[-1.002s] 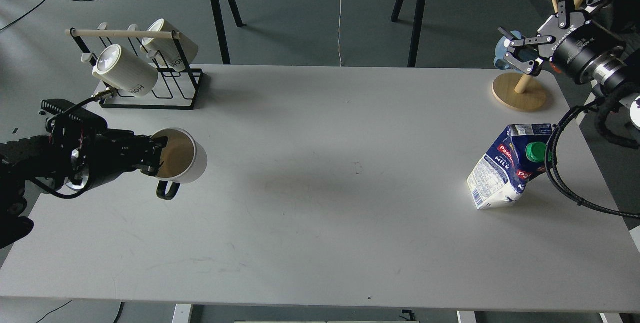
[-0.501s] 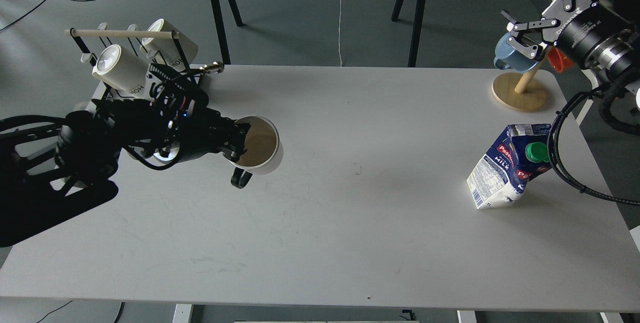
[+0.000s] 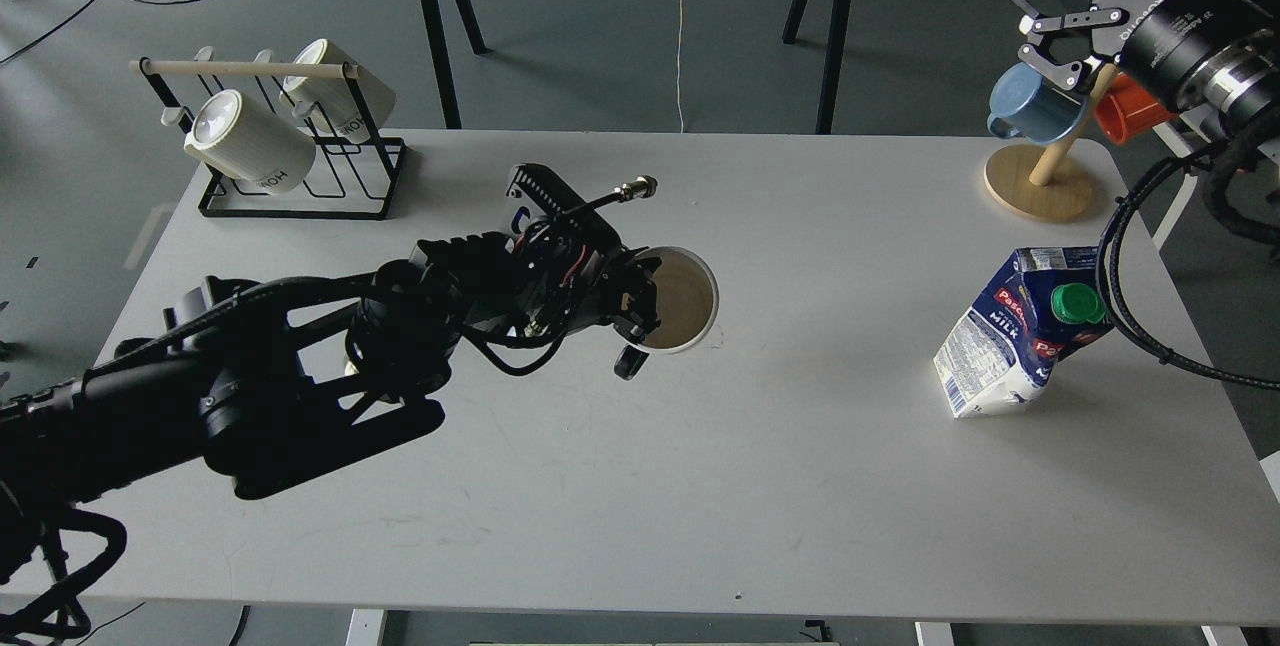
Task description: Place cup and milk with both arms
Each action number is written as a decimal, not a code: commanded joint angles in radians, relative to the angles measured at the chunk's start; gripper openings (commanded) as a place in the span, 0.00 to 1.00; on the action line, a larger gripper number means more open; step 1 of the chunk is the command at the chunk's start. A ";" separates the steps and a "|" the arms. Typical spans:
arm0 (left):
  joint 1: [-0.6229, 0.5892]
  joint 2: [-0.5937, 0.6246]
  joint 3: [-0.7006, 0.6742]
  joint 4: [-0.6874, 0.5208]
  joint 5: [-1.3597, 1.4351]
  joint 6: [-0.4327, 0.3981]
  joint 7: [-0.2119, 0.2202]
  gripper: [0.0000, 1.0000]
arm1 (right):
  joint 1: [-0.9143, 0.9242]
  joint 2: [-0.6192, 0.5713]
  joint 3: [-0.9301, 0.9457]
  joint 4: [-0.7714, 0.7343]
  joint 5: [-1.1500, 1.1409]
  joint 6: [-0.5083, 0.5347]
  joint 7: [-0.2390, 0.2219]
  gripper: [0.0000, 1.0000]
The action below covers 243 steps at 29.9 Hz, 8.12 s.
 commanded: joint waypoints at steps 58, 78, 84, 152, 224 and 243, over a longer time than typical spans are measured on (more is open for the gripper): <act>0.093 -0.063 -0.470 0.101 0.032 0.000 -0.026 0.99 | 0.003 -0.010 0.011 0.009 0.003 -0.007 0.009 0.98; 0.285 -0.049 -0.915 0.222 -1.216 0.415 -0.198 0.99 | -0.330 -0.175 0.380 0.327 0.063 0.030 0.003 0.98; 0.296 -0.066 -0.924 0.302 -1.356 0.411 -0.243 0.99 | -0.514 -0.251 0.472 0.333 0.155 0.105 0.003 0.98; 0.322 -0.080 -0.930 0.316 -1.419 0.412 -0.261 0.99 | -1.217 0.161 0.451 0.515 0.333 0.157 -0.038 0.99; 0.331 -0.075 -0.927 0.320 -1.416 0.417 -0.259 0.99 | -0.976 0.571 0.295 0.391 0.026 0.157 0.045 0.36; 0.331 -0.077 -0.927 0.331 -1.416 0.418 -0.259 0.99 | -0.891 0.634 0.279 0.255 -0.006 0.157 0.045 0.40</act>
